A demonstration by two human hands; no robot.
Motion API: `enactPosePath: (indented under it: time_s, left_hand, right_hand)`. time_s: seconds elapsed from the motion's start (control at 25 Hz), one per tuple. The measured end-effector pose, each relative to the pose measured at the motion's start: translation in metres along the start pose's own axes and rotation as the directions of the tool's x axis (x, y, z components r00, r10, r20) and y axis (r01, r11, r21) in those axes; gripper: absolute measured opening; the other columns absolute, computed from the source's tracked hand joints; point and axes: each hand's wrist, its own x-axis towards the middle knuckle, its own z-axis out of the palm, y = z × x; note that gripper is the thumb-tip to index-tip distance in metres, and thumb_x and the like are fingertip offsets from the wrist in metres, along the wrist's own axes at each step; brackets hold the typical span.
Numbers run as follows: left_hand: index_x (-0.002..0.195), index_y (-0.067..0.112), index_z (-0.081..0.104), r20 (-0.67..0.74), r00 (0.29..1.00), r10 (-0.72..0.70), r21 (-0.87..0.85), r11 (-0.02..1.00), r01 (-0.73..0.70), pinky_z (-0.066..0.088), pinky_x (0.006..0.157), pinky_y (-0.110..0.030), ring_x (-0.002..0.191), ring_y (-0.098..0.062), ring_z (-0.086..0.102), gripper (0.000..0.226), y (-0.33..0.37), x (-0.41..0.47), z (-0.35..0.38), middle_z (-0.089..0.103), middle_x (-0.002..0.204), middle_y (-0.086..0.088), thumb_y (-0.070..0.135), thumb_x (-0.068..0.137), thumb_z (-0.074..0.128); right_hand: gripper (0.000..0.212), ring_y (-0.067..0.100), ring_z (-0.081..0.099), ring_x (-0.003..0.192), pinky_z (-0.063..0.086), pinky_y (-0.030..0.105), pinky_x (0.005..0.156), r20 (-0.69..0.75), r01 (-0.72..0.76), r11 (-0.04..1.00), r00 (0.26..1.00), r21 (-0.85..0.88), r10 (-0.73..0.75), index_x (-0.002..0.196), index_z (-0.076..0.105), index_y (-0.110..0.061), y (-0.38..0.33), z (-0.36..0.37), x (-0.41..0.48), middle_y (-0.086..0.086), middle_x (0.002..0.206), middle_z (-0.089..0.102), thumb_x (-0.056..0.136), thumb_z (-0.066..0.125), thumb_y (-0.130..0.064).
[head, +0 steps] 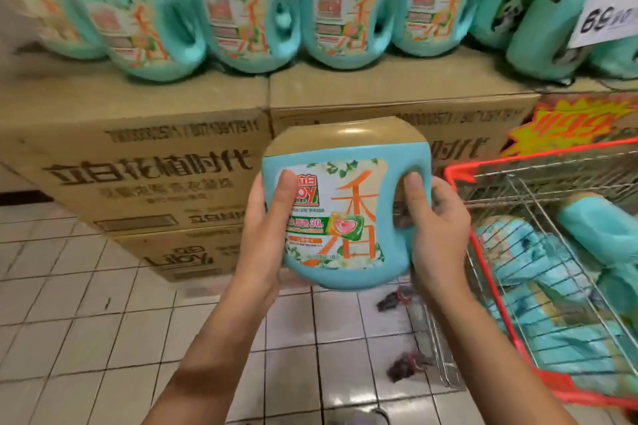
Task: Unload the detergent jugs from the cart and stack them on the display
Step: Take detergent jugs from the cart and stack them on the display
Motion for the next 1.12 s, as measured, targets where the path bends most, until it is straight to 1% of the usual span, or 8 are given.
enactPosePath:
  time_s: [0.12,0.28,0.48,0.6,0.72,0.88,0.96,1.12]
  left_hand:
    - [0.133,0.022,0.05,-0.073,0.996,0.041,0.004,0.999,-0.041,0.059,0.069,-0.031,0.098,-0.021,0.072,0.071,0.031,-0.011,-0.078,0.073,0.112,-0.002,0.059,0.073,0.064]
    - [0.135,0.022,0.047,-0.125,0.989,0.082,0.008,0.997,-0.081,0.059,0.073,-0.031,0.101,-0.021,0.071,0.067,0.066,-0.013,-0.17,0.072,0.115,-0.004,0.052,0.079,0.069]
    - [0.132,0.023,0.049,-0.158,0.973,0.169,0.07,0.985,-0.159,0.059,0.067,-0.027,0.093,-0.019,0.073,0.089,0.111,0.007,-0.243,0.074,0.108,0.0,0.044,0.055,0.089]
    - [0.132,0.021,0.047,-0.178,0.955,0.236,0.119,0.969,-0.217,0.059,0.067,-0.027,0.093,-0.019,0.073,0.106,0.135,0.031,-0.274,0.074,0.106,0.001,0.048,0.041,0.094]
    - [0.126,0.025,0.051,-0.204,0.932,0.301,0.142,0.951,-0.276,0.059,0.066,-0.027,0.093,-0.019,0.073,0.099,0.161,0.07,-0.308,0.075,0.105,0.002,0.047,0.04,0.094]
    - [0.126,0.027,0.047,-0.232,0.911,0.342,0.201,0.933,-0.299,0.058,0.068,-0.025,0.094,-0.015,0.072,0.105,0.194,0.129,-0.352,0.074,0.104,0.008,0.055,0.036,0.093]
    - [0.121,0.031,0.046,-0.244,0.909,0.337,0.221,0.933,-0.286,0.057,0.067,-0.023,0.092,-0.012,0.072,0.105,0.207,0.158,-0.371,0.074,0.1,0.011,0.057,0.031,0.093]
    - [0.124,0.034,0.041,-0.214,0.919,0.33,0.251,0.928,-0.275,0.057,0.066,-0.023,0.095,-0.013,0.071,0.1,0.211,0.203,-0.407,0.069,0.107,0.006,0.044,0.039,0.092]
  right_hand:
    - [0.038,0.011,0.053,0.078,0.043,0.032,0.072,0.085,-0.03,0.997,0.996,0.071,0.024,0.092,0.063,-0.009,-0.003,0.076,-0.034,-0.001,0.084,0.061,0.081,0.059,-0.045]
    - [0.028,0.014,0.054,0.075,0.044,0.034,0.067,0.173,-0.077,0.987,0.984,0.138,0.053,0.085,0.062,-0.016,-0.009,0.168,-0.069,0.0,0.08,0.061,0.08,0.061,-0.044]
    - [0.034,0.015,0.055,0.077,0.045,0.036,0.069,0.233,-0.022,0.984,0.972,0.179,-0.021,0.091,0.063,-0.012,-0.027,0.257,-0.076,0.002,0.083,0.062,0.082,0.059,-0.044]
    - [0.023,0.014,0.055,0.078,0.045,0.034,0.07,0.288,0.017,0.98,0.955,0.196,-0.075,0.09,0.062,-0.015,-0.035,0.305,-0.062,0.0,0.083,0.062,0.091,0.06,-0.038]
    - [0.022,0.006,0.056,0.071,0.045,0.025,0.065,0.408,0.045,0.973,0.903,0.226,-0.137,0.092,0.06,-0.019,-0.039,0.358,-0.042,-0.011,0.078,0.06,0.087,0.059,-0.041]
    - [0.059,0.014,0.065,0.099,0.053,0.03,0.082,0.601,0.067,0.979,0.781,0.194,-0.172,0.12,0.053,-0.016,-0.042,0.424,-0.002,-0.001,0.11,0.065,0.071,0.074,-0.042]
    - [0.071,0.016,0.063,0.107,0.054,0.034,0.088,0.616,0.112,0.987,0.771,0.114,-0.159,0.12,0.051,-0.022,-0.044,0.453,0.015,0.001,0.117,0.063,0.06,0.082,-0.044]
    - [0.062,-0.008,0.062,0.092,0.049,0.008,0.069,0.608,0.17,0.981,0.771,0.09,-0.189,0.107,0.059,-0.034,-0.034,0.494,0.032,-0.022,0.1,0.068,0.053,0.086,-0.045]
